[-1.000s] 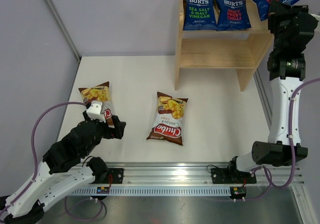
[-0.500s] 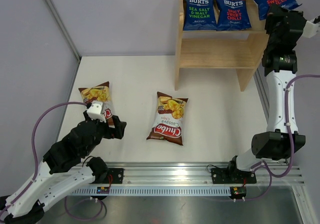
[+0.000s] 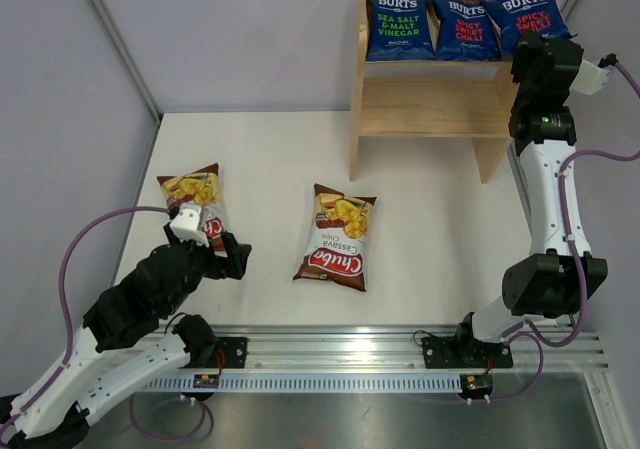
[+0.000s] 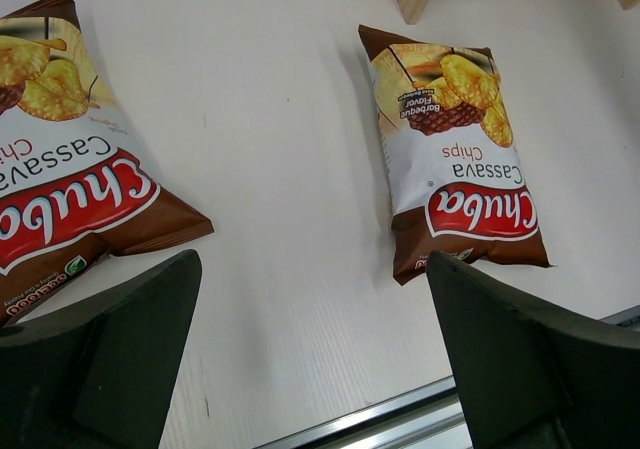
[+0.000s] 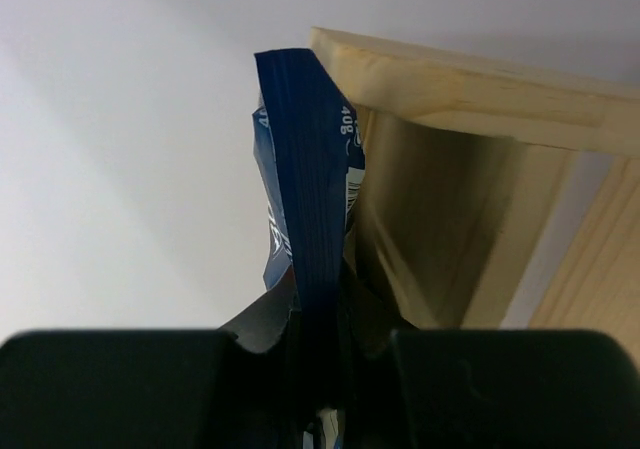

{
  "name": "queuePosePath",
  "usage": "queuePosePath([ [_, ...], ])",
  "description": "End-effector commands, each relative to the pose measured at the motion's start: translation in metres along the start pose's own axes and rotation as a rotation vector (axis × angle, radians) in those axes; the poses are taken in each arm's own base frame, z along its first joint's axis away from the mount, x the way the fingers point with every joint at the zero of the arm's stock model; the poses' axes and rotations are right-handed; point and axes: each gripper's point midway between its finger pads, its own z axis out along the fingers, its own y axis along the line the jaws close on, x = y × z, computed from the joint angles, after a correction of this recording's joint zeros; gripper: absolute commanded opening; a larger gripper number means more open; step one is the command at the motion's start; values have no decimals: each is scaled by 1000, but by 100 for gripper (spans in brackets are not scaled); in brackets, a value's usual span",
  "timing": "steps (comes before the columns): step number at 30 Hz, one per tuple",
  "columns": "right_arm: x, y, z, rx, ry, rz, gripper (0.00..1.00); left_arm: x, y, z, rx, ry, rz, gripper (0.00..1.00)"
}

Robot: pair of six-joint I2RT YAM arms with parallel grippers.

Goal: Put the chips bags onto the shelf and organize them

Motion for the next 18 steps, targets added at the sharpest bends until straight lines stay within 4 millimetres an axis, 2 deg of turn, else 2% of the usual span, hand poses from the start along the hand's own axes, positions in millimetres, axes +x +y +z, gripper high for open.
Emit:
queuePosePath([
  [1, -16, 9, -7, -12, -91, 64, 17, -9, -6, -1, 32, -43, -12, 99],
  [6, -22, 6, -7, -3, -122, 85, 19, -9, -7, 0, 36, -41, -10, 99],
  [12, -16, 1, 1, 6, -116, 88, 20, -10, -6, -1, 35, -46, -12, 99],
  [16, -3, -1, 0, 24, -71, 67, 25, -10, -6, -1, 37, -44, -8, 99],
  [18, -1, -6, 0, 35, -77, 67, 32, -9, -7, 0, 34, -42, -9, 99],
])
